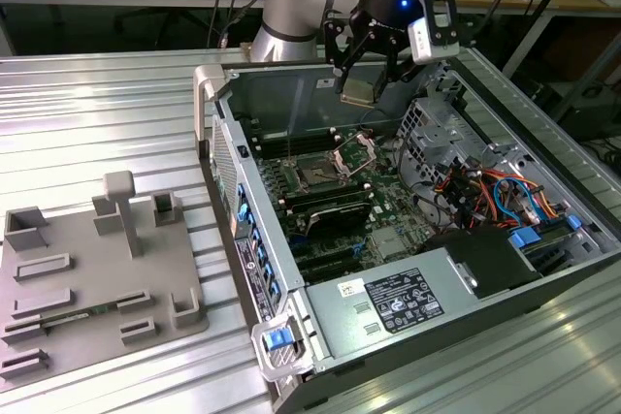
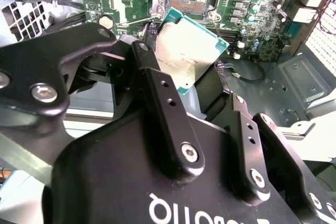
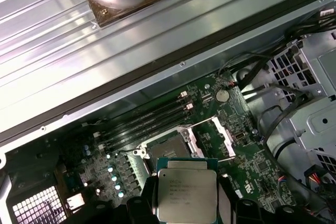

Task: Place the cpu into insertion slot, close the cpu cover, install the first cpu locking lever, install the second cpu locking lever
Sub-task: 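Place the cpu into insertion slot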

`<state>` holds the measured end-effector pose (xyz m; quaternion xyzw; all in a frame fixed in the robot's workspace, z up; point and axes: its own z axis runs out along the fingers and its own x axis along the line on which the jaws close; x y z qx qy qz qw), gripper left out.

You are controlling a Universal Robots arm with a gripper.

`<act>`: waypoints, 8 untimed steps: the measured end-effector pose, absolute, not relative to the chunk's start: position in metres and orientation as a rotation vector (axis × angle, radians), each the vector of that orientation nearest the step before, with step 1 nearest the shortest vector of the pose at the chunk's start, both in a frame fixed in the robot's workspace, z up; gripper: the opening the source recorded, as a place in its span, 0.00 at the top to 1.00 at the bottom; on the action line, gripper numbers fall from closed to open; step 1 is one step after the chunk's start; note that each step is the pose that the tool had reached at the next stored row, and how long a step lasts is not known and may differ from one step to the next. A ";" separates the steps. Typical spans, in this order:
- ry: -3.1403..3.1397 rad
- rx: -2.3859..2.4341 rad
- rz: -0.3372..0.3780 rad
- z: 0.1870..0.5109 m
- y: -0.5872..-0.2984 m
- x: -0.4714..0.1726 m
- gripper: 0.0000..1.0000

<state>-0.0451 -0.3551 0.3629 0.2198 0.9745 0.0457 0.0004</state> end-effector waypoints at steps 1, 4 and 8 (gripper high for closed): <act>3.059 0.697 0.144 0.363 -0.355 -0.045 0.45; 3.053 0.720 0.144 0.363 -0.355 -0.045 0.45; 3.047 0.740 0.143 0.363 -0.355 -0.045 0.45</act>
